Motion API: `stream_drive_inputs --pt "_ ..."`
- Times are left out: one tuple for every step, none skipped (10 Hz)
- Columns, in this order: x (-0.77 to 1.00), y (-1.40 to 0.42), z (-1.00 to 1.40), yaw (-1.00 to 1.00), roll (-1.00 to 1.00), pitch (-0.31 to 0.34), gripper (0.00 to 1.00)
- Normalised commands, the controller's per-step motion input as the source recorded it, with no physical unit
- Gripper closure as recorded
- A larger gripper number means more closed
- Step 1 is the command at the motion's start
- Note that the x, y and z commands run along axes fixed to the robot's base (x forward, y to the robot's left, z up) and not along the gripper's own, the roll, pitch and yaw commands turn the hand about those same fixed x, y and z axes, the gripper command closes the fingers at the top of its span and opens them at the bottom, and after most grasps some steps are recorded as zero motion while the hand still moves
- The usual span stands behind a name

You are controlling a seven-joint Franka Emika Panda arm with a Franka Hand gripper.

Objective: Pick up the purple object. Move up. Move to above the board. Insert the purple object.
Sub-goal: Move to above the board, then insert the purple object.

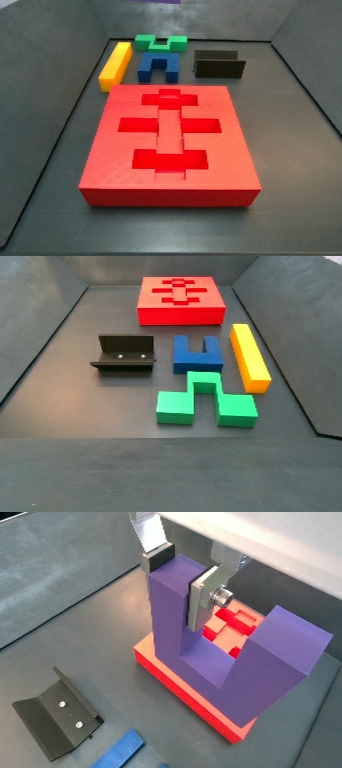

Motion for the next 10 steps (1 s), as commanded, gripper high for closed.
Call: stream_drive_inputs --pt "-0.14 -1.4 0.45 0.01 0.1 0.04 1.0" --pt "-0.16 -1.4 0.45 0.01 0.13 0.047 1.0" --pt "-0.12 -1.4 0.48 0.01 0.15 0.047 1.0" --pt "-0.01 -0.58 0.21 0.02 0.07 0.078 1.0" --pt "0.02 -0.37 0.13 0.01 0.07 0.089 1.0" --pt "0.0 -0.01 -0.05 0.0 0.0 -0.014 1.0" --pt "0.0 -0.06 -0.09 0.0 0.0 -0.037 1.0" --pt "0.0 -0.04 -0.08 0.0 -0.01 -0.043 1.0" --pt "0.09 -0.07 -0.12 0.0 -0.06 -0.094 1.0" --pt "0.16 -0.09 -0.19 -0.02 -0.11 -0.151 1.0"
